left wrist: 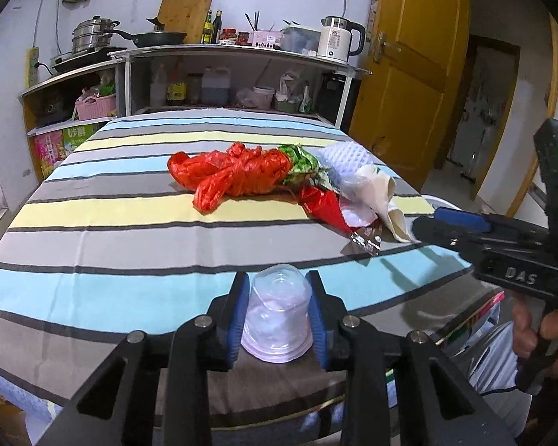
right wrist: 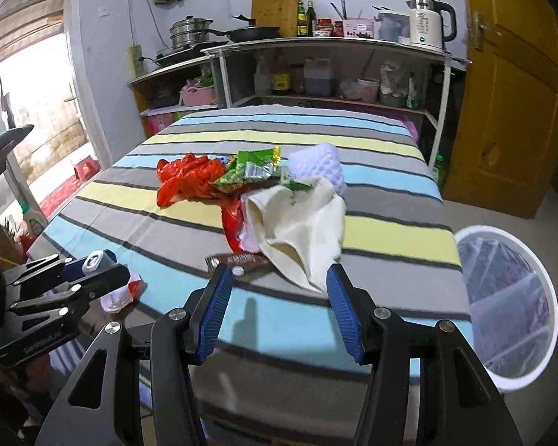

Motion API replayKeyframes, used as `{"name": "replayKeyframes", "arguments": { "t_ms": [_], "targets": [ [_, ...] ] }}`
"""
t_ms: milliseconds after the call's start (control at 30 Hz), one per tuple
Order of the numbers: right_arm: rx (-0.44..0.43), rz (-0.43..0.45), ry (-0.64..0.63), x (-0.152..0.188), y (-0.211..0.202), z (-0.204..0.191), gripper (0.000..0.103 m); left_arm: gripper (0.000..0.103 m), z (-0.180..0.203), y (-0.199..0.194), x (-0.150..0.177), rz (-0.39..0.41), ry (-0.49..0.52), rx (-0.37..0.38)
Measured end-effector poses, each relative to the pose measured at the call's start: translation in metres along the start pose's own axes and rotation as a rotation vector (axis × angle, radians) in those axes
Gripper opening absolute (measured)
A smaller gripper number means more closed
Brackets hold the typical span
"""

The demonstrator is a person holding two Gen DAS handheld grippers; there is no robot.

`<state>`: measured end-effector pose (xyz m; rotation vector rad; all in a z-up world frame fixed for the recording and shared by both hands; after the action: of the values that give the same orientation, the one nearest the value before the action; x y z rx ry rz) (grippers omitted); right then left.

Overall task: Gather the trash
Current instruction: 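Grasp the clear plastic cup with the left gripper while the right grasps the white cloth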

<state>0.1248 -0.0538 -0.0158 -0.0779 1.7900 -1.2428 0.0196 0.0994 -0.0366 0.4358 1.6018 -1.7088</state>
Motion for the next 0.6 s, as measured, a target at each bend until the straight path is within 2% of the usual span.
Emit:
{"name": "replayKeyframes", "arguments": {
  "t_ms": [267, 433, 600],
  "targets": [
    [0.020, -0.005, -0.015, -0.020, 0.022, -0.005, 0.053, 0.032, -0.007, 0.000, -0.009, 0.011, -0.018, 0.008],
    [0.030, -0.013, -0.032, -0.028, 0.032, -0.006, 0.038, 0.032, -0.008, 0.001, -0.012, 0.013, -0.021, 0.013],
    [0.033, -0.008, -0.045, -0.029, 0.031, -0.007, 0.016, 0.032, -0.006, 0.002, -0.014, 0.015, -0.019, 0.017]
  ]
}}
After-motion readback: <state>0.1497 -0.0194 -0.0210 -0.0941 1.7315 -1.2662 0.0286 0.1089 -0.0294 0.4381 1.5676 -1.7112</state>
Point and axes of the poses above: each gripper's, at about its wrist camera, not at the fingertips, and y roughly the way its jaws point, z to its right, x to its underside, the point moved 1 cm from there along y, roughly the way its jaws point, and after that the axes turned 8 degrees about -z, right-handed, at the moved point
